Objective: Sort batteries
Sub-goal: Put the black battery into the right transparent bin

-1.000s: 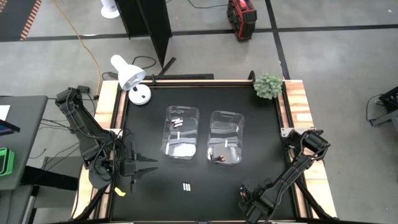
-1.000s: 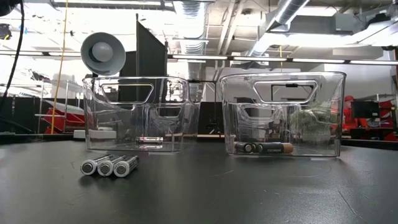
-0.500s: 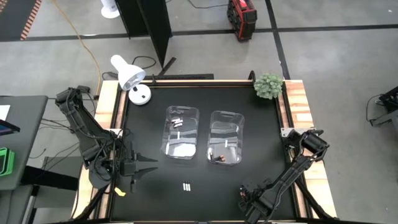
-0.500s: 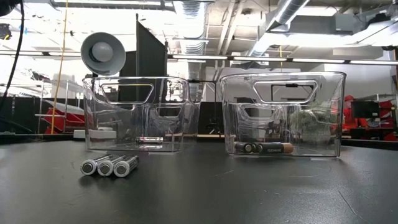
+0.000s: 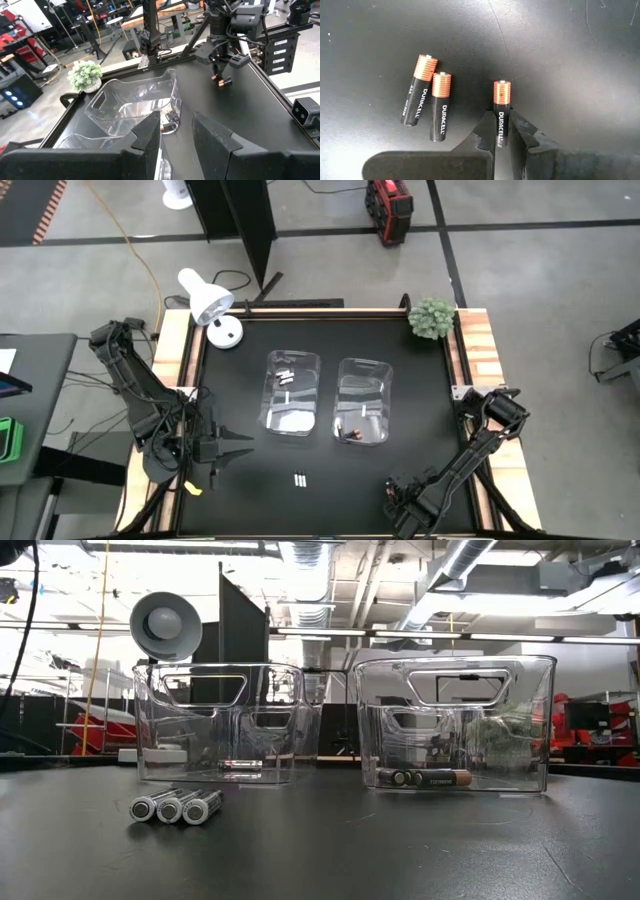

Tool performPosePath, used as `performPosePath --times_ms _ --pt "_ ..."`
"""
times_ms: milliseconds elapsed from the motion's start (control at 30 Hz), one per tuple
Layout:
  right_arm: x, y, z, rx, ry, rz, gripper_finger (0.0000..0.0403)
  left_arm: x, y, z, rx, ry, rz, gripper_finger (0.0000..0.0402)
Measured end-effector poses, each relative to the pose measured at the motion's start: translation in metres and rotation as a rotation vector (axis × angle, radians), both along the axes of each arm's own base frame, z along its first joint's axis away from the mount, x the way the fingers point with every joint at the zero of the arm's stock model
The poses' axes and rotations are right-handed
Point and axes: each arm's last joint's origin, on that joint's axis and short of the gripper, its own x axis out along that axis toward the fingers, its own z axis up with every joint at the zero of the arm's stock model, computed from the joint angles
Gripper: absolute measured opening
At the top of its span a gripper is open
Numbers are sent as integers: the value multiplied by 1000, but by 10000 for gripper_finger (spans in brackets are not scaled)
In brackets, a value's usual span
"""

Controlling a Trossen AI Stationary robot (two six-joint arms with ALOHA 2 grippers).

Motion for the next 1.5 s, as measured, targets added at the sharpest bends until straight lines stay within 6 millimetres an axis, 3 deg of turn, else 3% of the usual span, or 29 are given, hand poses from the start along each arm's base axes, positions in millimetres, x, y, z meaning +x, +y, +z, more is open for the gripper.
performPosePath --times_ms 367,867,1500 --pt "7 -8 5 5 11 30 42 0 0 0 0 0 0 107" --pt "32 -23 51 -40 75 103 42 0 0 0 3 2 0 107" --pt "76 -69 113 -102 55 252 42 0 0 0 4 2 0 107"
